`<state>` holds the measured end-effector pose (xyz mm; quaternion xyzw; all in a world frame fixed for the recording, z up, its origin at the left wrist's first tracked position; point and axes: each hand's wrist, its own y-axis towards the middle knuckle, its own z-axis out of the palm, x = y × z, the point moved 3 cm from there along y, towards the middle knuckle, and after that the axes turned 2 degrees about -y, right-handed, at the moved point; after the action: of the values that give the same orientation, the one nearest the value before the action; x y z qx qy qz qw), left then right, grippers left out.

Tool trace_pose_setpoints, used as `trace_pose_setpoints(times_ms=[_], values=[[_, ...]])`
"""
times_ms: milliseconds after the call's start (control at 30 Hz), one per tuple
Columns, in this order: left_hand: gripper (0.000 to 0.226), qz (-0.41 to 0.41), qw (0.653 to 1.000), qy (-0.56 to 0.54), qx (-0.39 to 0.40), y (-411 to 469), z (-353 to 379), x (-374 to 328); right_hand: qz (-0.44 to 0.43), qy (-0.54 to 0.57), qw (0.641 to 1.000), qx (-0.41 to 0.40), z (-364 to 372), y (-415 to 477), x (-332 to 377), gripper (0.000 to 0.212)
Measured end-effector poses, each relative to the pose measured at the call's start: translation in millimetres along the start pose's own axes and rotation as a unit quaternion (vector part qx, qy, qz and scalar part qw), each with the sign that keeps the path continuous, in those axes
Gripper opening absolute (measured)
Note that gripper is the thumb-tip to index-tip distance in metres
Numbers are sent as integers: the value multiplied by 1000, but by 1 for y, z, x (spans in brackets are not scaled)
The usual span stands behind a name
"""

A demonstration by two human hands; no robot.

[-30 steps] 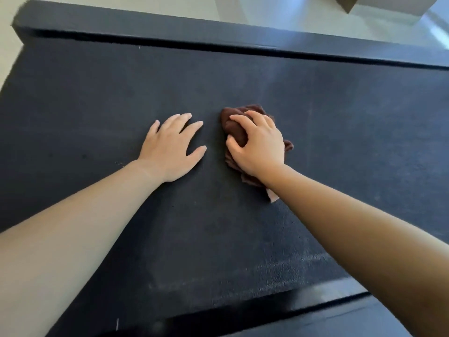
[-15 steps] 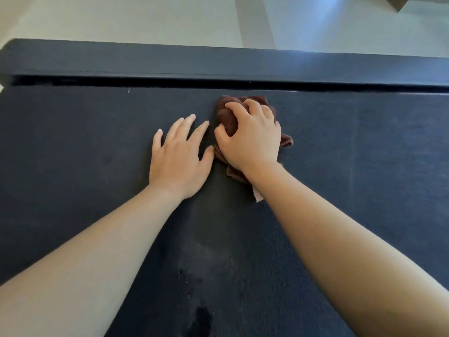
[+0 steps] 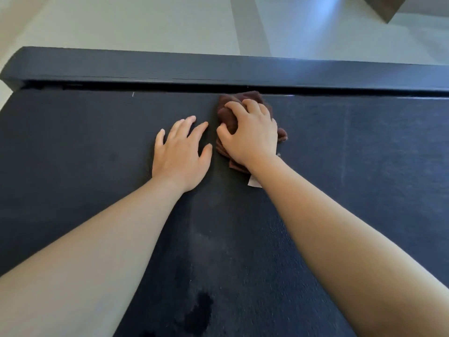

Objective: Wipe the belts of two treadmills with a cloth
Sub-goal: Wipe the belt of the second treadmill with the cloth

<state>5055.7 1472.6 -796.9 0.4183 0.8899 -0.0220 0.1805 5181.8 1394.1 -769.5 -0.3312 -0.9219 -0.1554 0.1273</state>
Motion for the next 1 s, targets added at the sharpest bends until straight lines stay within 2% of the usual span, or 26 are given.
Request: trace_pose_setpoints(times_ms=[133,233,433,800,1000], values=[[48,32,999,-38,18,-10,-10,3,-7,4,1000,-16,-8,-56,5,44],[49,74,996,-8,56,-45,-21,20,-4,1,1000,-19,-15,-98,17,43],[49,95,993,22,65,-102,-49,65,-25,15,999,13,-12,-163,66,45],[53,77,995,33,62,-53,-57,107,-18,28,999,-12,19,-84,98,45],[53,81,996,18,24,-41,-52,114,-1,20,999,-27,37,-17,97,47]])
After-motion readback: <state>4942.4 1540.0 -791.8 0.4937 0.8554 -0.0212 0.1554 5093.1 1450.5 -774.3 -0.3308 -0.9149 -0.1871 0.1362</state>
